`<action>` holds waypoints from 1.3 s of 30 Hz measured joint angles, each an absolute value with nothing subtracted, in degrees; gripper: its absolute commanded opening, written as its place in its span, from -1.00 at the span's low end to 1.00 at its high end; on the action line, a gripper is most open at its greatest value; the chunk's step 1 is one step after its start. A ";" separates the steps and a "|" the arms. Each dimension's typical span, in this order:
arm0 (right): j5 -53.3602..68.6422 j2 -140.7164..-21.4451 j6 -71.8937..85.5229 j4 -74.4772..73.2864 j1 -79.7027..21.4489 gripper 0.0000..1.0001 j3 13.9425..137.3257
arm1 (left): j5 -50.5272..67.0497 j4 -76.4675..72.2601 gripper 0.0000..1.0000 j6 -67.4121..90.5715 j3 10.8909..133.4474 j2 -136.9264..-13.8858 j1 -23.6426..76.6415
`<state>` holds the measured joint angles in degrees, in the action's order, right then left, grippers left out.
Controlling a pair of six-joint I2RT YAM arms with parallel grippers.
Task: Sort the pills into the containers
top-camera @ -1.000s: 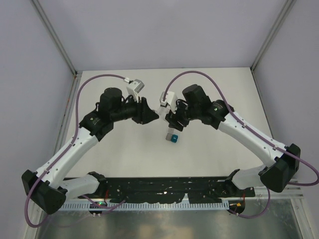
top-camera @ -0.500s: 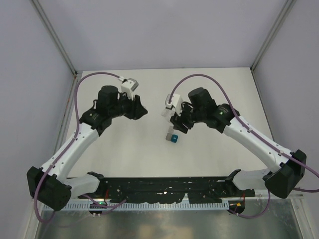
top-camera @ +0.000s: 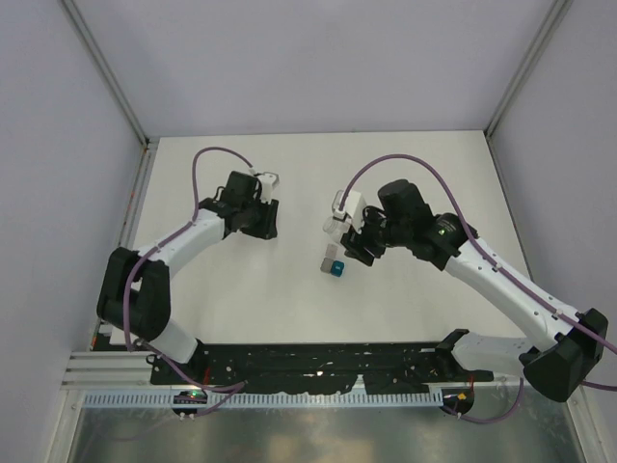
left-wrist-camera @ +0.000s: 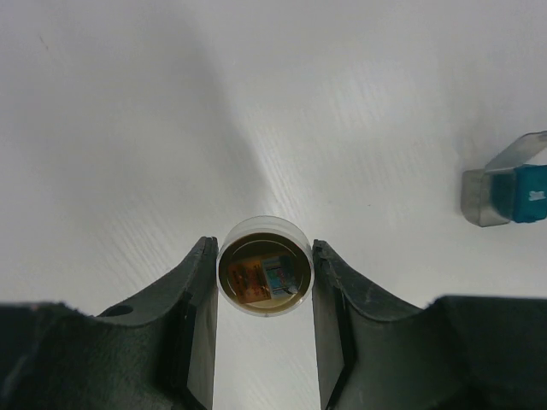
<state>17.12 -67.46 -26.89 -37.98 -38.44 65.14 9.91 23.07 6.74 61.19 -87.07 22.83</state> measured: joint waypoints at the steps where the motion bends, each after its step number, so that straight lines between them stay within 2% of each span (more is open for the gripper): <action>1: 17.15 -67.29 -26.94 -37.98 -38.37 -0.88 64.77 | 9.32 23.38 -0.55 6.79 61.36 -88.97 22.74; 6: 17.28 -66.50 -27.07 -37.74 -37.82 -0.88 63.46 | 6.81 25.12 -0.46 7.11 62.54 -96.31 21.76; 17: 18.17 -64.73 -27.07 -37.21 -36.53 -0.88 60.51 | 5.15 27.38 -0.24 9.17 63.86 -102.10 21.19; 27: 19.18 -64.31 -27.03 -36.42 -35.77 -0.88 60.07 | 5.10 27.92 0.04 10.35 64.75 -102.91 21.19; 39: 19.68 -63.99 -27.03 -36.18 -34.83 -0.86 59.48 | 5.13 28.08 0.25 10.55 65.12 -103.07 21.19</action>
<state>19.68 -63.99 -27.03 -36.18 -34.83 59.48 5.13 28.08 10.55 65.12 -103.07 21.19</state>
